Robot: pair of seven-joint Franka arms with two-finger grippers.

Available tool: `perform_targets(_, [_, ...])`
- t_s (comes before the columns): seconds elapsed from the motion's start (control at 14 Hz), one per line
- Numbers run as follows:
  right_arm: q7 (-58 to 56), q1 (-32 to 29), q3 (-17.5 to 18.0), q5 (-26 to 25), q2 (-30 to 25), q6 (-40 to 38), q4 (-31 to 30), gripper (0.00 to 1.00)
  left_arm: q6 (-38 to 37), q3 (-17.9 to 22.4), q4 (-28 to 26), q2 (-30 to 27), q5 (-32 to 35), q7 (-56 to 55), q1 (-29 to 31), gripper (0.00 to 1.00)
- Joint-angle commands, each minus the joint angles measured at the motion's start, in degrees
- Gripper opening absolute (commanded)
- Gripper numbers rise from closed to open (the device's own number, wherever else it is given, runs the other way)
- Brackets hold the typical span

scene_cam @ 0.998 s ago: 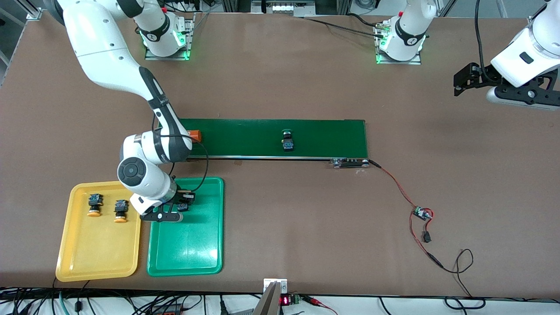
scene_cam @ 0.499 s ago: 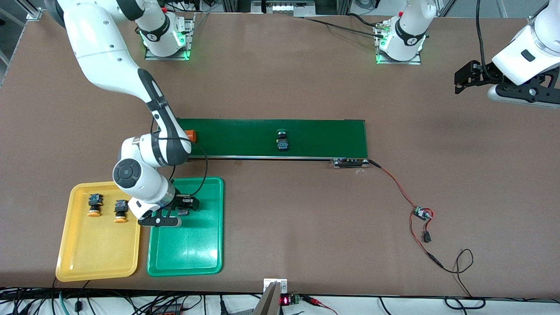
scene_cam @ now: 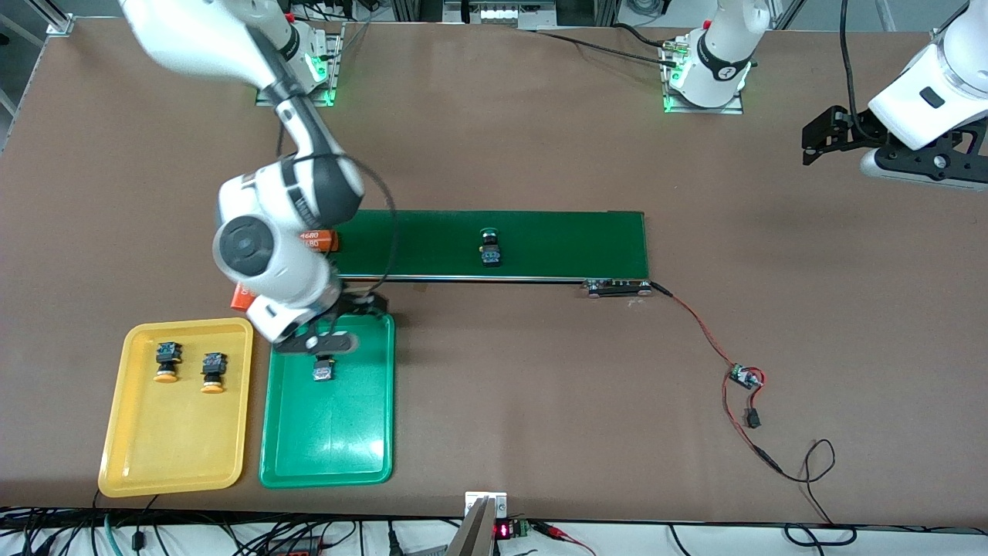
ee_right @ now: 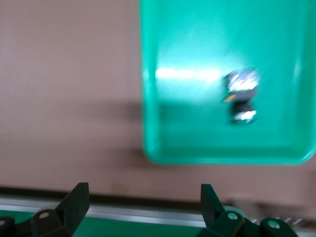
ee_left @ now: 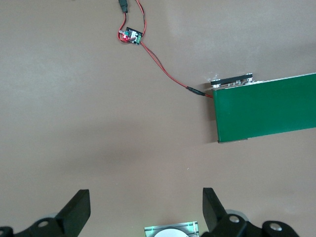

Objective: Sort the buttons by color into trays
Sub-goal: 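Move the right gripper back to the second green-ringed button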

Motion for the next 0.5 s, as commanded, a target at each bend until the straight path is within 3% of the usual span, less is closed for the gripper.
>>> perform_targets(0.0, [3.77,6.44,-0.56,0.76,-3.06,0.59,-5.13,1.00,-1.33,-0.06,1.39,0.26,-0.25,0.15,0.08,1.00])
perform_targets(0.43, [19.33,15.86,-0.47,0.84,-1.93,1.47,-5.13,1.00,-1.33,-0.06,1.39,0.17,-0.17,0.06,0.08,1.00])
